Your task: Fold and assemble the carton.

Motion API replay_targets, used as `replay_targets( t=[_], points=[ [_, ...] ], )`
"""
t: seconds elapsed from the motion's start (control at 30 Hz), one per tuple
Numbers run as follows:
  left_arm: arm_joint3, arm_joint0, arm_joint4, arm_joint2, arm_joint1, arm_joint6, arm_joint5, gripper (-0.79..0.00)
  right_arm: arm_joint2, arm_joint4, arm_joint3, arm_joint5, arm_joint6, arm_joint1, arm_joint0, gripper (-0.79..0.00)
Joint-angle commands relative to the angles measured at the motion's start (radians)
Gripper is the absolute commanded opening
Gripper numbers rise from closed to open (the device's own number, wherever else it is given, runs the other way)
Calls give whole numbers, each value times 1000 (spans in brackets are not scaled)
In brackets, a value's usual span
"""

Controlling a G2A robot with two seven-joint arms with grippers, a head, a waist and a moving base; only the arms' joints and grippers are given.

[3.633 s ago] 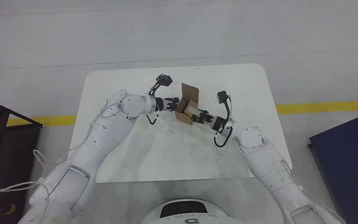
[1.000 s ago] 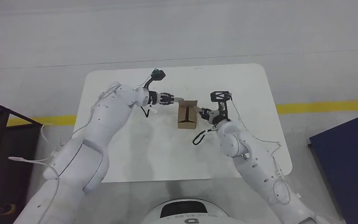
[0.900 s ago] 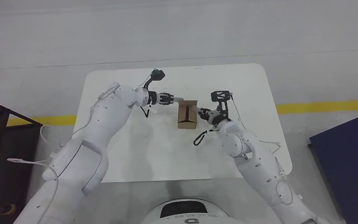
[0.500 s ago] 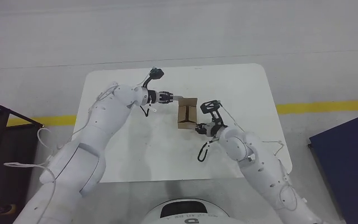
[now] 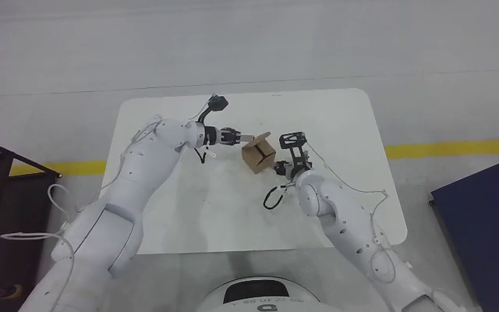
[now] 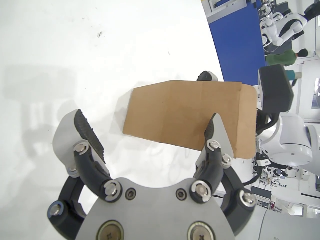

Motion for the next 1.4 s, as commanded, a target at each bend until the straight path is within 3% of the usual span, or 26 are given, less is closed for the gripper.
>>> replay_targets(
  t=[0.0,0.43,0.73,0.83,1.0,1.37],
  points=[
    [-11,9,5,-4,5,-3,5,0,-3,10,24,-8,-14,-4,14,0],
    [-137,76,153,-25,46,90,172,0,-27,81,91,-65,-69,-32,82,0],
    [-243,107,248,-28,61,118,262,0,94,138,13,-30,-107,-19,-4,0],
    [-255,111,263,-28,63,110,272,0,140,228,-45,-104,-132,-14,-55,0],
    [-258,110,286,-19,61,103,280,-6,156,239,-80,-139,-134,-10,-93,0],
    [-234,95,309,-4,50,114,279,-40,102,247,8,-147,-114,-25,-39,0]
  ],
)
